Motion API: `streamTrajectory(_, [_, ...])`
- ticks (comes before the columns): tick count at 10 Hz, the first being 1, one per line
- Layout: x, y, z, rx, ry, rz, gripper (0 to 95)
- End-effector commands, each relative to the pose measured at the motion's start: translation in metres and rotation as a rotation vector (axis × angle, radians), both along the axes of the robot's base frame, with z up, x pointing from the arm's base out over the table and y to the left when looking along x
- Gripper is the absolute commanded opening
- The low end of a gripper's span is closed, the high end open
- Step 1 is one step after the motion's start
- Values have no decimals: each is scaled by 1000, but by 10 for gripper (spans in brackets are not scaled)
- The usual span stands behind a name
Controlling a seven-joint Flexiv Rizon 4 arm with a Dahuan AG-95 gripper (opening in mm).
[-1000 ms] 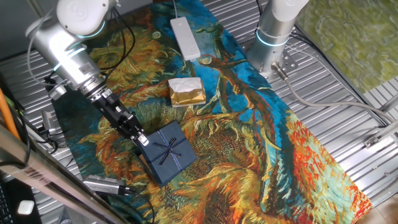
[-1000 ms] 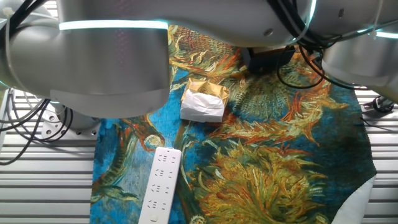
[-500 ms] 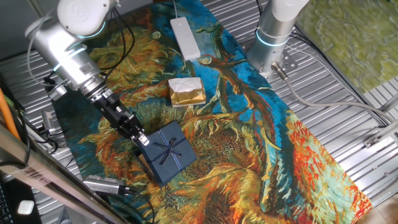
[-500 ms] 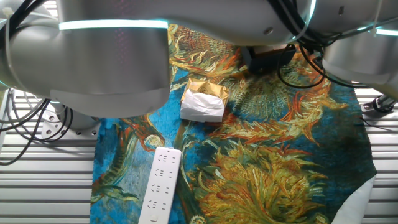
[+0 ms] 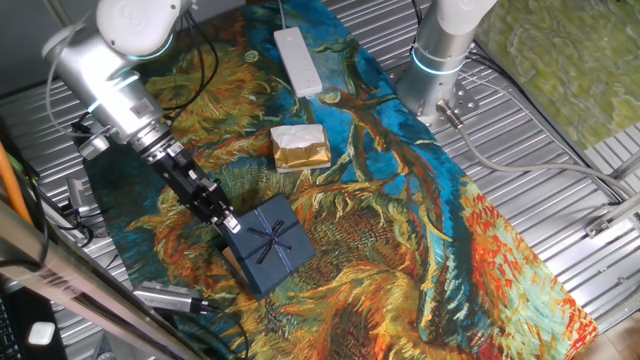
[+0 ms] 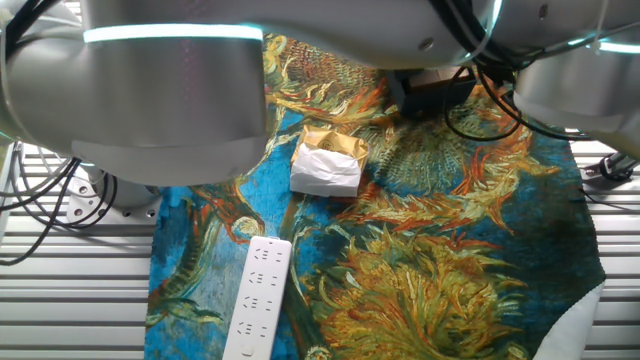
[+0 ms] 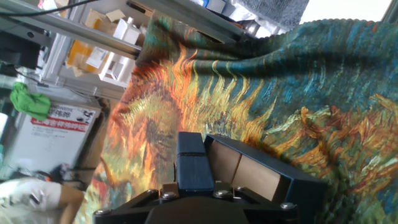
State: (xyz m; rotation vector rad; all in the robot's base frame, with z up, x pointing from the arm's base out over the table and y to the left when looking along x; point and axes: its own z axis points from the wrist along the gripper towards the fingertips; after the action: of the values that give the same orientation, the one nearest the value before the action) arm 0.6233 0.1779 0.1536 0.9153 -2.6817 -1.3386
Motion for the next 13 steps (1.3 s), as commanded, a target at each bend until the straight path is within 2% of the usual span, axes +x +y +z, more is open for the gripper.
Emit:
streamTrajectory(1, [-1, -1, -1, -154, -127, 113, 0])
streamTrajectory(2, [-1, -1, -1, -167, -134, 118, 0])
streamTrajectory(3, [-1, -1, -1, -169, -128, 113, 0])
streamTrajectory(4, [-1, -1, -1, -162, -111, 104, 0])
streamTrajectory(5, [-1, -1, -1, -144, -88, 90, 0])
streamTrajectory(6, [-1, -1, -1, -113, -78, 84, 0])
streamTrajectory(8, [-1, -1, -1, -83, -76, 80, 0])
streamTrajectory(9, [-1, -1, -1, -83, -79, 84, 0])
streamTrajectory(10, [-1, -1, -1, -77, -71, 81, 0])
streamTrajectory(13, [-1, -1, -1, -77, -85, 90, 0])
